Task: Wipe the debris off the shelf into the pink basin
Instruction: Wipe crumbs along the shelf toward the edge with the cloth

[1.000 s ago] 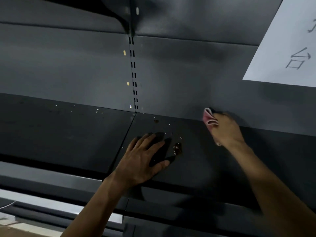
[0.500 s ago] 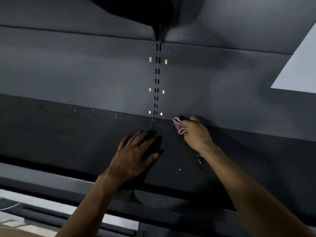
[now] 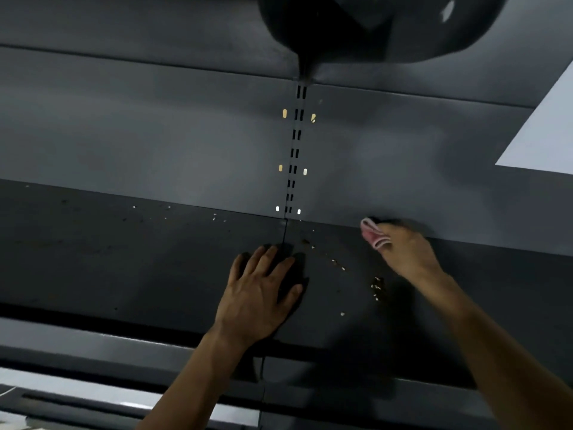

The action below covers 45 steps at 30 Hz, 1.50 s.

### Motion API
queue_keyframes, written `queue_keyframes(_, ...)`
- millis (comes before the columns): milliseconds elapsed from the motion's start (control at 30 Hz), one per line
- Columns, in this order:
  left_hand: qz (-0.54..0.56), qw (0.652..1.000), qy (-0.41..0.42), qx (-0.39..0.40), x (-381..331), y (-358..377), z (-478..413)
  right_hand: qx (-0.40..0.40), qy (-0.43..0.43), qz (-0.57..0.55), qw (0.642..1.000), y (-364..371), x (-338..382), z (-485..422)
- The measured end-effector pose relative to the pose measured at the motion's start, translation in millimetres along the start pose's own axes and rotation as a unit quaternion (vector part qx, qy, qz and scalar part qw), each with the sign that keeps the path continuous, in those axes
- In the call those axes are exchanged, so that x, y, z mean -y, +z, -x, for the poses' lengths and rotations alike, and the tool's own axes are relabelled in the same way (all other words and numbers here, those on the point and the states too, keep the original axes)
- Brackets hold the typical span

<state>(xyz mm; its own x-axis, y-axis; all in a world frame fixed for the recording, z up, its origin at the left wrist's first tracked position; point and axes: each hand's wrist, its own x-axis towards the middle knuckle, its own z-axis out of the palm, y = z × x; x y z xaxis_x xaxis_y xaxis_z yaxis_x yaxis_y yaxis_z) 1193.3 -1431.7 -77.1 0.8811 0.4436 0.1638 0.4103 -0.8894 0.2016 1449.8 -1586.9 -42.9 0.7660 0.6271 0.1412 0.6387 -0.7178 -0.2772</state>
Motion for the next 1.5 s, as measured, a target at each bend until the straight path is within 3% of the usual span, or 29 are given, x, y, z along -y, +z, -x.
queue_keyframes(133,0.005,1.000,-0.004,0.011,-1.4,-1.8,-2.4,-0.006,-0.013,0.003,1.000,16.6,40.2,-3.2)
queue_keyframes(467,0.024,1.000,-0.001,0.005,-0.7,-5.9,-1.4,0.083,-0.138,-0.023,0.987,28.9,128.8,-6.1)
queue_keyframes(600,0.030,1.000,0.006,0.003,2.8,-4.7,-1.5,0.036,-0.092,-0.061,0.993,-1.1,96.3,8.7)
queue_keyframes(767,0.035,0.999,0.016,-0.009,4.0,-1.8,-0.3,-0.049,0.063,-0.065,0.995,-35.1,14.0,56.2)
queue_keyframes(933,0.069,0.995,0.058,0.044,20.7,-10.4,-1.2,-0.057,0.203,-0.017,0.977,-36.5,-43.6,109.5)
queue_keyframes(1100,0.094,0.989,0.094,0.062,40.4,-15.0,2.0,-0.081,0.160,0.049,0.983,-6.2,-7.4,115.3)
queue_keyframes(1333,0.078,0.991,0.106,0.034,42.5,-16.8,10.7,-0.081,0.068,-0.005,0.994,29.6,89.5,68.6)
queue_keyframes(1433,0.077,0.990,0.110,0.036,43.8,-17.7,11.0,-0.046,0.079,-0.066,0.994,30.2,99.5,54.6)
queue_keyframes(1500,0.086,0.990,0.108,0.035,44.2,-17.7,10.8,-0.075,0.099,-0.082,0.989,18.3,92.0,56.3)
